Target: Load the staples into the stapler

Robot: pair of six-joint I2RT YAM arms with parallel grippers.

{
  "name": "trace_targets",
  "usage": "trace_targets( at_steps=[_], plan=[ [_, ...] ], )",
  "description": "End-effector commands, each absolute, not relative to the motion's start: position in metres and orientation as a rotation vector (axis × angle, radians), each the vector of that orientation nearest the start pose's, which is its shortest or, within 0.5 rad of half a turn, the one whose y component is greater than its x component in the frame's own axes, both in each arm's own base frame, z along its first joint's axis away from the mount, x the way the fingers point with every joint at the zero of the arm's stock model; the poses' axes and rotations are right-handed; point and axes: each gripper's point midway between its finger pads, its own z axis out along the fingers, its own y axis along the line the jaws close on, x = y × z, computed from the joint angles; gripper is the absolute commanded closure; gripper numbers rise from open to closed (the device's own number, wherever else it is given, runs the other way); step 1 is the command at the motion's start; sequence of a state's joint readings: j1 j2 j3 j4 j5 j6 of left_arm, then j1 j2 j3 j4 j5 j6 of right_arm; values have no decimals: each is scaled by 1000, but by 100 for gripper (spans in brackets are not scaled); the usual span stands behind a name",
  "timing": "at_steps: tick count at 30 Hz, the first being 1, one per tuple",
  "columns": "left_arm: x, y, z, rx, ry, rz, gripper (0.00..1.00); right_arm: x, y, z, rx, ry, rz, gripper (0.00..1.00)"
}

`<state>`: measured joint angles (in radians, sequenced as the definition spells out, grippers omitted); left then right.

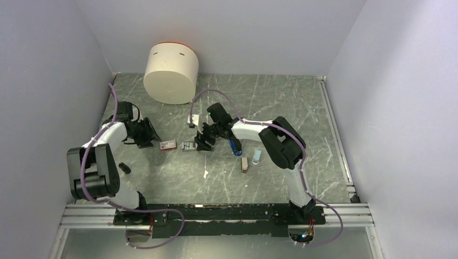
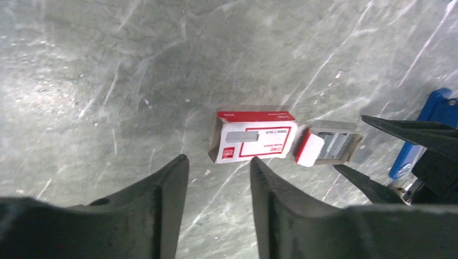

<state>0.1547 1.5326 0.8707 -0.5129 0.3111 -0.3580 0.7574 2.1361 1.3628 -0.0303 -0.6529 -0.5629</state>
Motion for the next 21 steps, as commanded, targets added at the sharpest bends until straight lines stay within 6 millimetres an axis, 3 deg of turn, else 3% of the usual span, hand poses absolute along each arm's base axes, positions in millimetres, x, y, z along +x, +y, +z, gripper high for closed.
trace_targets(
  at_steps=[1, 6, 10, 15, 17, 19, 21],
  plan=[
    [315, -11, 81, -570, 2545, -425, 44, 335, 424, 79, -1411, 1656, 865, 33],
    [317, -35, 127, -438, 2381, -604, 34, 352, 417, 127, -1137, 1715, 814, 31],
    [312, -48, 153, -340, 2268, -674, 32, 349, 407, 152, -931, 1809, 853, 33],
    [301, -57, 164, -278, 2199, -719, 32, 345, 394, 140, -745, 2058, 848, 45],
    [296, -61, 174, -250, 2158, -738, 32, 337, 388, 124, -806, 2147, 821, 46],
    [291, -65, 181, -225, 2121, -760, 32, 328, 380, 109, -831, 2204, 790, 40],
    [285, -71, 186, -201, 2091, -793, 32, 324, 372, 100, -768, 2238, 772, 28]
  ],
)
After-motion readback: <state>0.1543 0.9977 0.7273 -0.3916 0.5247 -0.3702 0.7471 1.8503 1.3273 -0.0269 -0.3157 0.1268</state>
